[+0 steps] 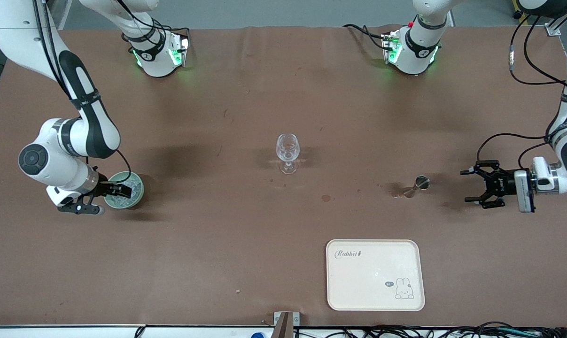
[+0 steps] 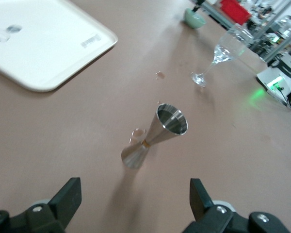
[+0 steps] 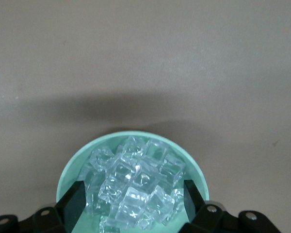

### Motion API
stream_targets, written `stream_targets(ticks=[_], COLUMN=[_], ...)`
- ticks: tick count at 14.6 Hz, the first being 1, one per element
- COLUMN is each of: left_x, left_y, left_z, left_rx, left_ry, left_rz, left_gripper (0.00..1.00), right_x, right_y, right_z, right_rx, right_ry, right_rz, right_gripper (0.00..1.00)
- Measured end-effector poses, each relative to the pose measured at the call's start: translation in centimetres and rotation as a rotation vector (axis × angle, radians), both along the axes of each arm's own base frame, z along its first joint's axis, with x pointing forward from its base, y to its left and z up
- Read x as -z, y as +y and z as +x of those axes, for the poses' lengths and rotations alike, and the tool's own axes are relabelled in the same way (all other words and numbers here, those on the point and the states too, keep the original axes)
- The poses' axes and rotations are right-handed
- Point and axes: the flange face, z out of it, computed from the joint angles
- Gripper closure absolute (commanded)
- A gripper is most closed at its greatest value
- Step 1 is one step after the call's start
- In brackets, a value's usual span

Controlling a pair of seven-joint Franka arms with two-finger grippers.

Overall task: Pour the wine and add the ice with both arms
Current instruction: 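Reach the right gripper to the ice bowl while the left gripper reaches the jigger, then grasp an ice cube with the right gripper while the left gripper grasps the jigger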

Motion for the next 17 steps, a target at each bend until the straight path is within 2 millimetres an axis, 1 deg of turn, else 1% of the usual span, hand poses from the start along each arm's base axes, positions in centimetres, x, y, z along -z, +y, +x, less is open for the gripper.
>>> stream_targets(ticks=[4, 7, 8, 10, 14, 17], left_x=[3.4, 5.2, 5.8, 6.5, 6.6, 7.6], left_y=[-1.7, -2.6, -2.9, -3.4, -3.7, -3.9], left_z=[-0.6, -1.1, -1.3, -1.4, -1.2, -1.5], left_rx=[0.107, 0.157, 0.169, 0.182, 0.191, 0.189], left_ry=[-0.136, -0.251, -0.28, -0.309, -0.317, -0.317], left_rz=[-0.108, -0.209, -0.234, -0.256, -0.26, -0.274], left_gripper=[0.03, 0.05, 0.05, 0.05, 0.05, 0.05], right_x=[0.9, 1.3, 1.4, 1.5, 1.2, 1.2], right_y=[0.2, 0.5, 0.5, 0.5, 0.6, 0.9], right_z=[-0.8, -1.2, -1.3, -1.3, -1.3, -1.3], right_rx=[-0.002, -0.006, -0.007, -0.007, -0.007, -0.013], right_ry=[0.024, 0.034, 0.036, 0.039, 0.035, 0.036], right_rz=[0.002, 0.003, 0.003, 0.003, 0.003, 0.004], right_gripper=[0.19, 0.23, 0.26, 0.37, 0.66, 0.77])
